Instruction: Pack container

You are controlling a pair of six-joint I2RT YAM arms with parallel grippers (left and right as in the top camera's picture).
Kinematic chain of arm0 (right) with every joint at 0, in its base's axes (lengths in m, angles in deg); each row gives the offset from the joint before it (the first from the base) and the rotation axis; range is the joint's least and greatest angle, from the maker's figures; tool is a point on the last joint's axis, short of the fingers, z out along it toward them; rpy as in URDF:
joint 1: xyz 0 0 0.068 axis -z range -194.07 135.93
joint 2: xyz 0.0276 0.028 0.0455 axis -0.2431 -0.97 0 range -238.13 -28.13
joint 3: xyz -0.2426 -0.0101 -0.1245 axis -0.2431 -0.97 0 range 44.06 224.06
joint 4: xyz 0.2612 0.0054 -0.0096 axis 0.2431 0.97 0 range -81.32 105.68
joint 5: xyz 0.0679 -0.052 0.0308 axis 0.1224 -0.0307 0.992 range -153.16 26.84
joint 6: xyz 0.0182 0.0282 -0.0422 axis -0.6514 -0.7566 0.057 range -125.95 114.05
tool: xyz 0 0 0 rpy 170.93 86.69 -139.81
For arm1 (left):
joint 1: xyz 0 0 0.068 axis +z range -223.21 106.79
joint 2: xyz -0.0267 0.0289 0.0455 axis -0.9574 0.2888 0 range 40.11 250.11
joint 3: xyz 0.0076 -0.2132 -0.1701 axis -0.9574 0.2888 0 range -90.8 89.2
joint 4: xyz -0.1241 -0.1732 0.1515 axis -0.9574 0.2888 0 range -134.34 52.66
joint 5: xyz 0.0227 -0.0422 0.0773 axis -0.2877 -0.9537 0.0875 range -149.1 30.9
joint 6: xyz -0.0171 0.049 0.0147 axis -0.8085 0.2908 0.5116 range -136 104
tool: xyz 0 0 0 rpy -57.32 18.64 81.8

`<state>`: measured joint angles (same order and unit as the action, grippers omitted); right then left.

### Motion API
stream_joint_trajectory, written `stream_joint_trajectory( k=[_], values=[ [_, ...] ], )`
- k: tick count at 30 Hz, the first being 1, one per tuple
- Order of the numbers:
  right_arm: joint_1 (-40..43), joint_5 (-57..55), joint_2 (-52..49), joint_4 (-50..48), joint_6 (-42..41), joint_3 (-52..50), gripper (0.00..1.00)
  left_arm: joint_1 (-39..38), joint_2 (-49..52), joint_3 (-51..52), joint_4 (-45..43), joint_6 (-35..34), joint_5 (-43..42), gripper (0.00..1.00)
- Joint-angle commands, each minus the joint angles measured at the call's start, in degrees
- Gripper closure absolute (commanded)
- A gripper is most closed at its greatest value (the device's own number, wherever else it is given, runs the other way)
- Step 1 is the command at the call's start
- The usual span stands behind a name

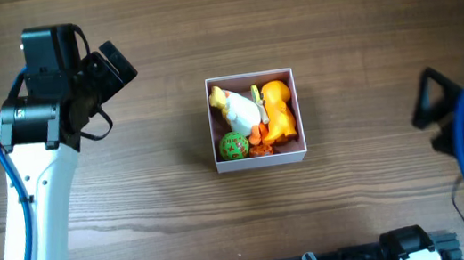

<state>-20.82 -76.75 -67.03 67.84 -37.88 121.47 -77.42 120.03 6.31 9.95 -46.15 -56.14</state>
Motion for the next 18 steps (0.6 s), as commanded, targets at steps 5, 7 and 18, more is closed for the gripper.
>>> stream_joint_trajectory(
  k=[5,7,18],
  values=[
    [0.1,-1.8,22.7,-11.2,1.0,-16.9,0.0,0.3,-0.5,-0.7,0.0,-0.1,-0.1,0.0],
    [0.1,-1.4,27.0,-17.8,6.8,-23.9,0.0,0.3,-0.5,-0.7,0.0,-0.2,-0.1,0.0],
    [0.1,10.1,36.4,-51.0,24.4,-63.7,0.0,0.3,-0.5,-0.7,0.1,-0.1,-0.1,0.0]
  ],
)
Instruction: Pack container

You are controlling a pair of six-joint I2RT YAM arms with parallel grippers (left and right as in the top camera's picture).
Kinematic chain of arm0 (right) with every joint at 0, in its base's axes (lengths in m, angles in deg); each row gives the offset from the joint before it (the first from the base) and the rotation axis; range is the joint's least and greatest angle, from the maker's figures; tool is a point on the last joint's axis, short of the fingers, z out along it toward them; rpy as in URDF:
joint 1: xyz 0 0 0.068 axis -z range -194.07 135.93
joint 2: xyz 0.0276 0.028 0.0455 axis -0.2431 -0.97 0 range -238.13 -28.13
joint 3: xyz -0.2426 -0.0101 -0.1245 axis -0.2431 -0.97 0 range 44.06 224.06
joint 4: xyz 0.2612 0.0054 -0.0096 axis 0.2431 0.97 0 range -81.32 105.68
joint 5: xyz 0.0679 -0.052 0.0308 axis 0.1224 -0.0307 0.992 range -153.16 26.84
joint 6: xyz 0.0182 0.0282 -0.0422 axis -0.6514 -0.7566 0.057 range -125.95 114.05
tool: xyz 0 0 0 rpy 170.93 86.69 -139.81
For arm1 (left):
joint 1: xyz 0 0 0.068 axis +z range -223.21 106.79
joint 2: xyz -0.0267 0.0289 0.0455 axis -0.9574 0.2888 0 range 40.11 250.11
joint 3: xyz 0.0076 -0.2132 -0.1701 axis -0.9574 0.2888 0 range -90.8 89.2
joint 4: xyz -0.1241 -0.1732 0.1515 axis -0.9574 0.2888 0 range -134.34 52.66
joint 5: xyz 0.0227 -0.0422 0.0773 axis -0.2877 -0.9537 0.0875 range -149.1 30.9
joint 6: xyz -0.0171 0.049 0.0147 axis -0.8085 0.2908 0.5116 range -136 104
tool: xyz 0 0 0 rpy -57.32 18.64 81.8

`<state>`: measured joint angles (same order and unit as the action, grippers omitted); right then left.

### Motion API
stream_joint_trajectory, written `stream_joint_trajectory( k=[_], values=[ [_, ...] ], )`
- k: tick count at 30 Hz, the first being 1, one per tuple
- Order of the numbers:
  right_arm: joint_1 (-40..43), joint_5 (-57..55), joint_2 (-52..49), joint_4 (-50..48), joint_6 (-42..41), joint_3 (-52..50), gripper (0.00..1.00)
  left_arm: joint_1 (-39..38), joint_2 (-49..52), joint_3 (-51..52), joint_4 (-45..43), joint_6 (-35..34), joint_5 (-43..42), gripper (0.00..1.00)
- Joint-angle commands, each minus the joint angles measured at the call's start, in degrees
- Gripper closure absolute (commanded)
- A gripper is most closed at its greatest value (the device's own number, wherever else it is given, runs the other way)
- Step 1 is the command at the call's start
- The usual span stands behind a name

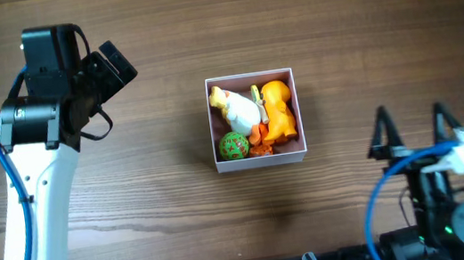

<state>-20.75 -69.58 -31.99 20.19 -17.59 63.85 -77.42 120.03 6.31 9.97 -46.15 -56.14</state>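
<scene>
A small white box sits in the middle of the wooden table. Inside it lie a white and yellow toy, an orange toy, a green ball and small orange pieces. My right gripper is at the lower right, well apart from the box; its two dark fingers are spread wide and point toward the far side, with nothing between them. At the upper left, far from the box, my left gripper points toward it, and its jaws cannot be made out.
The left arm's white link runs down the left side to the front edge. Blue cables loop by both arms. Dark arm mounts line the front edge. Wooden tabletop surrounds the box.
My right arm was at the right edge of the view, mostly cut off. Now it is at the lower right with its open fingers in full view. The left arm and the box are unchanged.
</scene>
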Motion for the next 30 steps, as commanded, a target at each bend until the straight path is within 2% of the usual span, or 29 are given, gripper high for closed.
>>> stream_joint_trajectory(
  k=[1,4,8,11,18,30],
  values=[
    [0.0,2.9,1.5,-5.1,4.1,-8.1,0.0,0.3,-0.5,-0.7,0.0,-0.1,-0.1,0.0],
    [0.2,2.9,3.3,-9.4,4.2,-13.3,0.0,0.3,-0.5,-0.7,0.0,-0.1,-0.1,0.0],
    [1.8,2.9,3.7,-9.4,4.4,-13.8,0.0,0.3,-0.5,-0.7,0.0,-0.1,-0.1,0.0],
    [2.9,2.9,3.7,-9.1,8.6,-13.8,0.0,0.3,-0.5,-0.7,0.0,-0.1,-0.1,0.0],
    [3.4,3.1,3.7,-4.5,14.7,-13.8,0.0,0.3,-0.5,-0.7,0.0,-0.1,-0.1,0.0],
    [3.4,3.1,3.7,3.8,14.5,-13.8,0.0,0.3,-0.5,-0.7,0.0,-0.1,-0.1,0.0]
  ],
)
